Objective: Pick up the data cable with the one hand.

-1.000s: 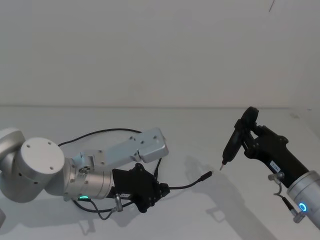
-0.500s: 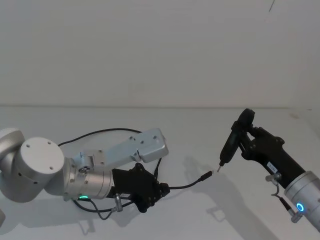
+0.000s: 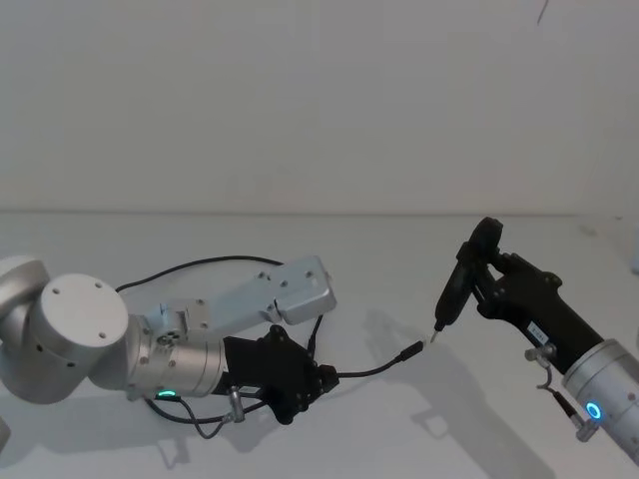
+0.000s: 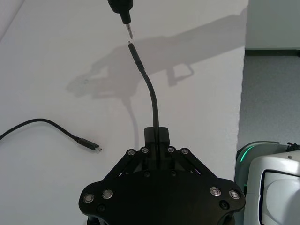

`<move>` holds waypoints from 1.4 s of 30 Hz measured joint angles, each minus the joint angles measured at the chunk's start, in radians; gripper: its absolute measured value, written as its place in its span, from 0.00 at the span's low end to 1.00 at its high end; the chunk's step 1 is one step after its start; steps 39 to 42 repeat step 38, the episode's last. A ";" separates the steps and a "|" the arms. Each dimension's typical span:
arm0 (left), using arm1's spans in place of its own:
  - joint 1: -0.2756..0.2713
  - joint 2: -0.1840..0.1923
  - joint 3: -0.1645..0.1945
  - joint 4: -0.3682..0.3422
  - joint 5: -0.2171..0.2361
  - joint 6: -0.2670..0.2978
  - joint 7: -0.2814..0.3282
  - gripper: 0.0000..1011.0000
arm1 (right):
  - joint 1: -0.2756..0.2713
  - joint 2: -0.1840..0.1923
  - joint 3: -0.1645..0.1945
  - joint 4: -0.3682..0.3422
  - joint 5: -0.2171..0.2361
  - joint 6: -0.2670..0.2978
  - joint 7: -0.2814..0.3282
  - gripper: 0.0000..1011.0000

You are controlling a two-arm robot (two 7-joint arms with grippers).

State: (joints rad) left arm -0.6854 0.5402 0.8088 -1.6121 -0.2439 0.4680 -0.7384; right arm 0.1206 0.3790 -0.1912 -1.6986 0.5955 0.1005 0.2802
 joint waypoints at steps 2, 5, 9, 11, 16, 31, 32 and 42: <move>0.000 0.000 0.000 0.000 0.000 0.000 0.000 0.04 | 0.002 0.001 -0.002 0.003 0.000 -0.001 0.000 0.28; 0.000 0.000 0.000 0.000 0.000 0.000 0.000 0.04 | 0.006 0.002 -0.006 0.007 0.002 -0.004 0.001 0.28; 0.000 0.000 0.000 0.000 0.000 0.000 0.000 0.04 | 0.011 0.005 -0.010 0.012 0.007 -0.005 0.002 0.28; 0.000 0.000 0.000 0.000 0.000 0.000 0.000 0.04 | 0.012 0.006 -0.011 0.013 0.008 -0.005 0.003 0.28; 0.000 0.000 0.000 0.000 0.000 0.000 0.000 0.04 | 0.016 0.008 -0.015 0.016 0.016 -0.006 0.004 0.28; 0.000 0.000 0.000 0.000 0.000 0.000 0.000 0.04 | 0.020 0.018 -0.025 0.017 0.034 0.002 -0.002 0.28; 0.000 0.000 0.000 0.000 0.000 0.000 0.000 0.04 | 0.020 0.018 -0.025 0.017 0.035 0.002 -0.002 0.28; 0.000 0.000 0.000 0.000 0.000 0.000 0.000 0.04 | 0.020 0.021 -0.027 0.017 0.038 0.005 -0.005 0.28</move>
